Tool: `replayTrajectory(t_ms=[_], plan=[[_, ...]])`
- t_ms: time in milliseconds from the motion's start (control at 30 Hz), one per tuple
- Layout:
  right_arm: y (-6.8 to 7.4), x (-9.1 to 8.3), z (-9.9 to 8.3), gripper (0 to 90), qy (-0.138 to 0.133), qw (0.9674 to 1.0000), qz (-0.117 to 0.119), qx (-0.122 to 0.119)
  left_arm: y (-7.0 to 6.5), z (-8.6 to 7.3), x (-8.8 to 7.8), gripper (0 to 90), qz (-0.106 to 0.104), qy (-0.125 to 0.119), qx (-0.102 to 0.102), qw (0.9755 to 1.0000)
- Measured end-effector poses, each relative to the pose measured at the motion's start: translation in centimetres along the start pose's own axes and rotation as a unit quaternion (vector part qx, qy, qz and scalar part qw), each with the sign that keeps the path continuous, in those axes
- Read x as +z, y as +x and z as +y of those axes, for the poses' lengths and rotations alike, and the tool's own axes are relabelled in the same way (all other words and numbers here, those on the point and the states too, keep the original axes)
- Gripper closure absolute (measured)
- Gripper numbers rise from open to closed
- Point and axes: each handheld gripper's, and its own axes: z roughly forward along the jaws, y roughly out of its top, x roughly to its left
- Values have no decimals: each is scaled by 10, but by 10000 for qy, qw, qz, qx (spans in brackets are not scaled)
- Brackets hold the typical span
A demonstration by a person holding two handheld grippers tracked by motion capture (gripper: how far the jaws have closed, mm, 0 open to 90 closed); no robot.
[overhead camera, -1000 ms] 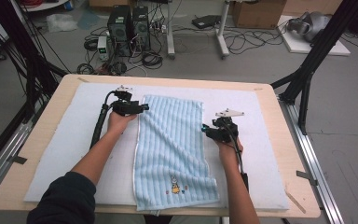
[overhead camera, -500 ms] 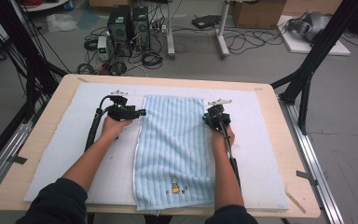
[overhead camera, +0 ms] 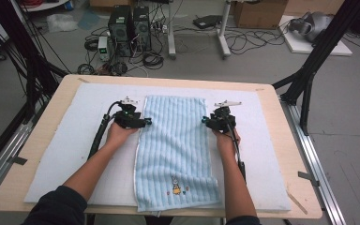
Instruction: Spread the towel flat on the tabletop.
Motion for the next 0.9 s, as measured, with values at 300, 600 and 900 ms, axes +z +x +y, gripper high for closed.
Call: replayTrajectory(t_ms=[300,600,900], plan=[[16,23,4,867,194,9975,-436,-522,7,7,7,871,116,-56,119,9998],[0,42,18,855,2,9954,-932,-212,22,29,34,871,250,-73,-146,9996],[-5,22,15,627,-160,9980,-604,-26,13,16,14,510,-71,-17,-291,9996]])
